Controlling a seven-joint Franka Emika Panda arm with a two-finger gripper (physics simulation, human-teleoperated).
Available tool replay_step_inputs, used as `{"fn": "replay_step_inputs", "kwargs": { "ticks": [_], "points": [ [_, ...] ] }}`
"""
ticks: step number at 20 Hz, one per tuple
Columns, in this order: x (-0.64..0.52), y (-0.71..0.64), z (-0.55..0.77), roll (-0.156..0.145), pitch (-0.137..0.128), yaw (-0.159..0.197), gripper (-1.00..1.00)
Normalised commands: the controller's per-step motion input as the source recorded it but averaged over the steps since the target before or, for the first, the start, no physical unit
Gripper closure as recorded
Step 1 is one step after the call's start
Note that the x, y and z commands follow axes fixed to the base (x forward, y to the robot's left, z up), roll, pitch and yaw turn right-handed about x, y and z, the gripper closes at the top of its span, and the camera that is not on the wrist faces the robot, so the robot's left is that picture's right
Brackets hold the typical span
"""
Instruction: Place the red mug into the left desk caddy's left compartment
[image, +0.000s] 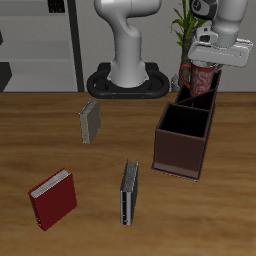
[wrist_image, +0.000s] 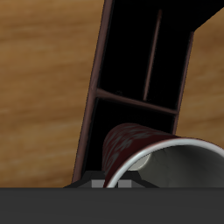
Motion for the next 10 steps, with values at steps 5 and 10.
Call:
{"fn": "replay_step_inputs", "kwargs": {
  "ticks": [5,10],
  "points": [
    [0.11,0.05,-0.25,0.011,0.038,-0.003,1.00],
    [0.07,0.09,-0.38,-0.002,0.066,-0.038,1.00]
  ]
}}
